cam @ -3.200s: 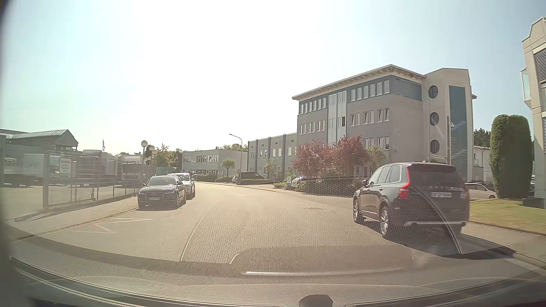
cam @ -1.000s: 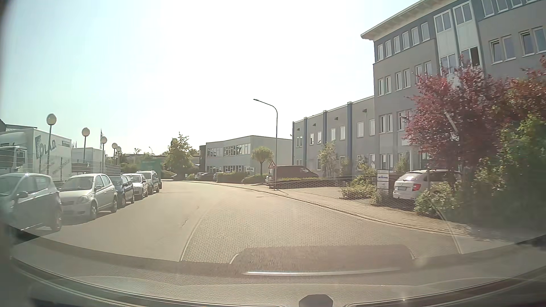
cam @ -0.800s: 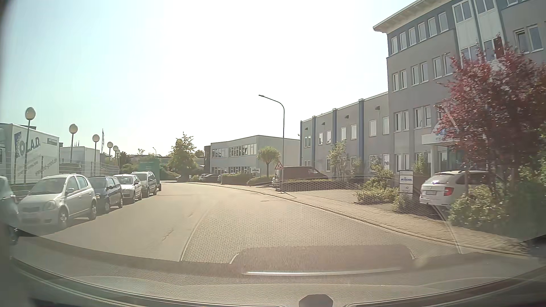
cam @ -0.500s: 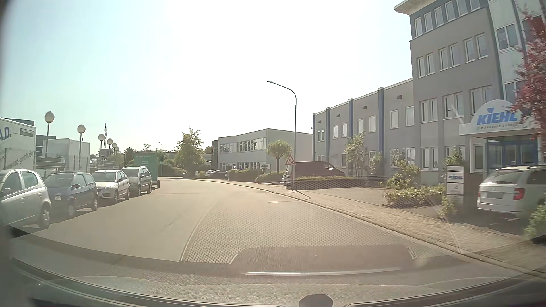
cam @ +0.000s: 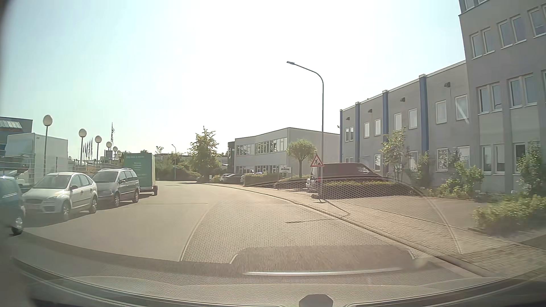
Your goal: Follow the waypoints while adhering to traffic rules and regulations
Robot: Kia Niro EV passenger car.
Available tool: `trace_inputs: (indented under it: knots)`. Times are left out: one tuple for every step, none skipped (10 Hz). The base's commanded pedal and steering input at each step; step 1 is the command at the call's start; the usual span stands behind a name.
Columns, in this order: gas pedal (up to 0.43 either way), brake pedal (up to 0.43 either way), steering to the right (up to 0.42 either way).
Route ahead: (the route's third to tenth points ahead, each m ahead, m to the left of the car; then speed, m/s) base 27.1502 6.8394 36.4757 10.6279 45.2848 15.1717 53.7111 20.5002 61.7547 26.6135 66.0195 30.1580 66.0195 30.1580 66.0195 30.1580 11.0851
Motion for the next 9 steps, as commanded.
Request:
trace_inputs:
  knots:
    - [0.000, 0.018, -0.060]
    - [0.000, 0.024, -0.060]
    - [0.000, 0.018, -0.057]
    - [0.000, 0.018, -0.055]
    - [0.000, 0.018, -0.054]
    - [0.000, 0.018, -0.053]
    - [0.000, 0.018, -0.053]
    - [0.000, 0.018, -0.053]
    - [0.000, 0.018, -0.053]
